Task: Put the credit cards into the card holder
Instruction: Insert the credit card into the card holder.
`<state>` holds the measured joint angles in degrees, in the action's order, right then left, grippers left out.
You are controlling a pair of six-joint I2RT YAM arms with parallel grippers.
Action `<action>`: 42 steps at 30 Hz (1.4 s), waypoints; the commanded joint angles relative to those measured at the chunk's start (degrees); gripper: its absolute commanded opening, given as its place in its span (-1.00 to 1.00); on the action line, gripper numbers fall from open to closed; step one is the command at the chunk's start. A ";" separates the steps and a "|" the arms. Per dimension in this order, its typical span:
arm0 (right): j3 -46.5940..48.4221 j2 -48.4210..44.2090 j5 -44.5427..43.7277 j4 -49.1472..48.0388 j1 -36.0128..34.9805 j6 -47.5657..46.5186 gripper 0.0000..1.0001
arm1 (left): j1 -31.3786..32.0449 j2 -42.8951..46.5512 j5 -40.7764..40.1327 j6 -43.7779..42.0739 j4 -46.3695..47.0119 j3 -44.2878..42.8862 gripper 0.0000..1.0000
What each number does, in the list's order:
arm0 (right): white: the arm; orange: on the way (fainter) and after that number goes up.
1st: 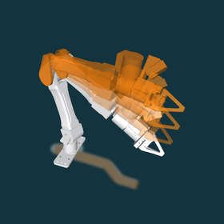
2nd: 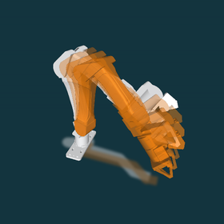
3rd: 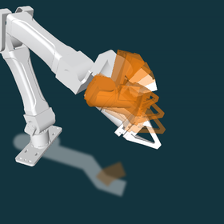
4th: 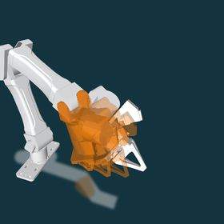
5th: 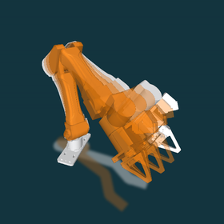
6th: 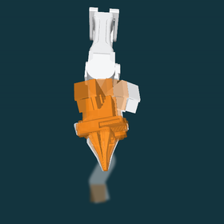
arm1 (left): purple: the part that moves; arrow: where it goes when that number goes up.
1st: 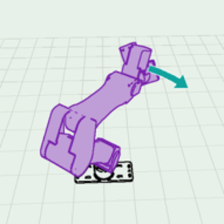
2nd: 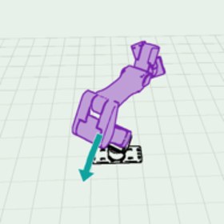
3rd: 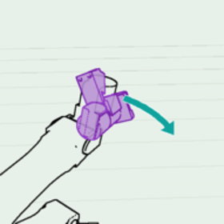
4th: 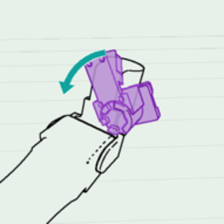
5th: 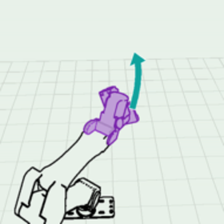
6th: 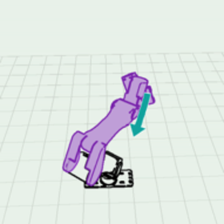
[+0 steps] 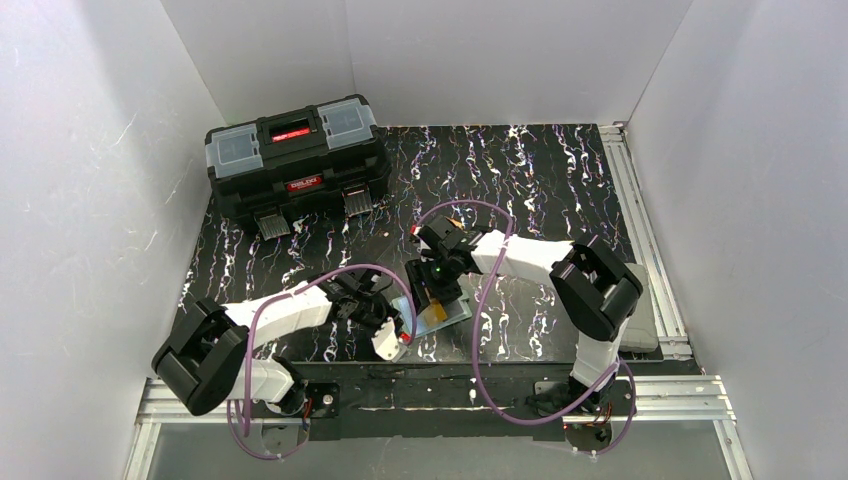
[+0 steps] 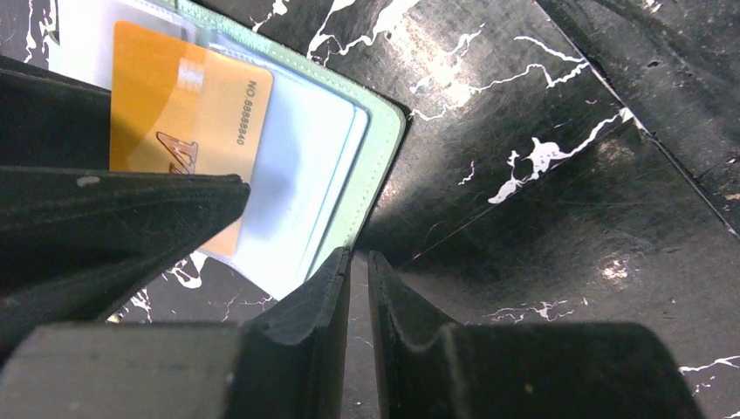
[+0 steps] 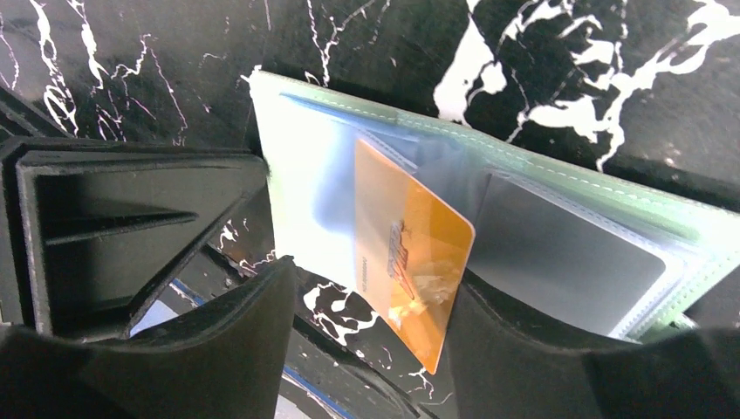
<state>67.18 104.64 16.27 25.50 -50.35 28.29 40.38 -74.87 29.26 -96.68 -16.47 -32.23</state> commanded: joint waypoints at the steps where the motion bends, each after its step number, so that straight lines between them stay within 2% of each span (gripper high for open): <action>1: -0.26 -2.93 -0.31 2.53 0.34 -0.92 0.28 | 0.24 -0.44 0.12 -0.40 -1.33 0.63 -0.72; 5: -1.13 -2.46 0.89 2.05 0.34 -0.15 0.29 | 0.40 -2.86 -1.47 -0.29 -4.09 -1.89 -0.75; 9: -1.15 -2.16 1.23 1.83 0.34 -0.15 0.33 | 0.40 -0.22 -0.41 0.71 2.26 0.31 -0.84; 14: -1.27 -2.26 0.43 2.81 0.30 -0.45 0.40 | 0.40 0.28 0.04 -0.96 5.37 1.92 -0.83; 21: 0.68 -4.70 -2.90 9.83 0.42 -4.07 0.45 | 0.36 -1.21 -0.50 -3.27 0.51 0.02 -0.83; 29: 0.65 -4.59 -5.40 10.93 0.09 -4.11 0.47 | 0.48 -1.71 -1.06 -3.11 -2.17 -0.99 -0.84; 42: -0.94 -2.24 -2.66 5.40 -0.28 -3.14 0.44 | 1.23 -0.01 0.05 -1.42 2.56 0.65 -0.84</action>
<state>66.59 101.32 12.43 32.88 -50.28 25.26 41.01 -76.18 27.55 -98.94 -13.45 -32.34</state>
